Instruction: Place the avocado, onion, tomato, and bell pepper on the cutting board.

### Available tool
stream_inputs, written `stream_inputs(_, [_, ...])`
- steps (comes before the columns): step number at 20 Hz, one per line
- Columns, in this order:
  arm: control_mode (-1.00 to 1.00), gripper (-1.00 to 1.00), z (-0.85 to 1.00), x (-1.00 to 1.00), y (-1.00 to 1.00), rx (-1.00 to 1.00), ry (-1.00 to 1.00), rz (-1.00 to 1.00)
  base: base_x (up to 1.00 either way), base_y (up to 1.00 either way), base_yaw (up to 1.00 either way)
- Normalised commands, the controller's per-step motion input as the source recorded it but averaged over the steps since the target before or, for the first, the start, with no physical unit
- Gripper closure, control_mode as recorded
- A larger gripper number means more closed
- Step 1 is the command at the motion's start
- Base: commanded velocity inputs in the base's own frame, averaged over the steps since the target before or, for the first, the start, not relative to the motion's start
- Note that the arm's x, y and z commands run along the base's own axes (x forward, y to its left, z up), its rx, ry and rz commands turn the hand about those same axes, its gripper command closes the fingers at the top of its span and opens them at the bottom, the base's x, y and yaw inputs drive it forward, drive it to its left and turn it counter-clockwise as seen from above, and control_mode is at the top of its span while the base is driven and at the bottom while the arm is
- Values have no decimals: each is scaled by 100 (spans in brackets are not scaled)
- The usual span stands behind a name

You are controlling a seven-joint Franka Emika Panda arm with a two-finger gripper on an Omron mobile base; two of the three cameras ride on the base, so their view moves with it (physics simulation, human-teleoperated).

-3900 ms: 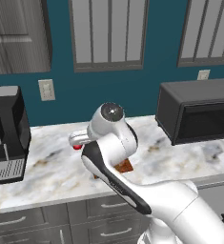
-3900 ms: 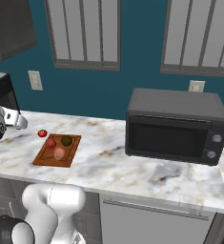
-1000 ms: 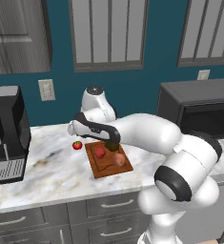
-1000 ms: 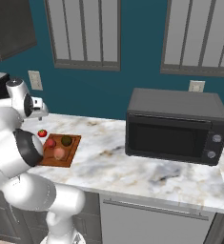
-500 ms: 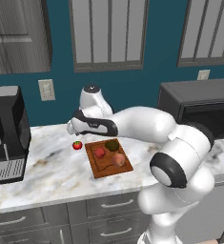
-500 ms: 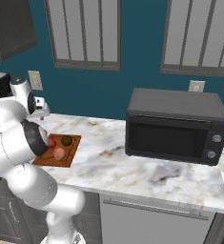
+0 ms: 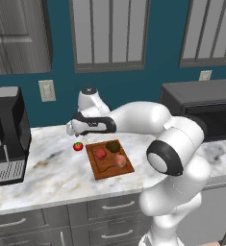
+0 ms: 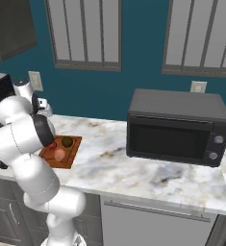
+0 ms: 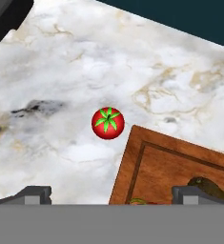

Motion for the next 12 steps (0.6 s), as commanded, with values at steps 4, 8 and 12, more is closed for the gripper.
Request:
stream_inputs(4, [-100,-100,-2,12,12,-2,2,0,0,0,0])
stream_inputs(8, [-100,-100,0,9,14,-2,4,-2,0,0,0])
stream_inputs(12, [-100,-100,-4,13,11,-2,5,-4,0,0,0])
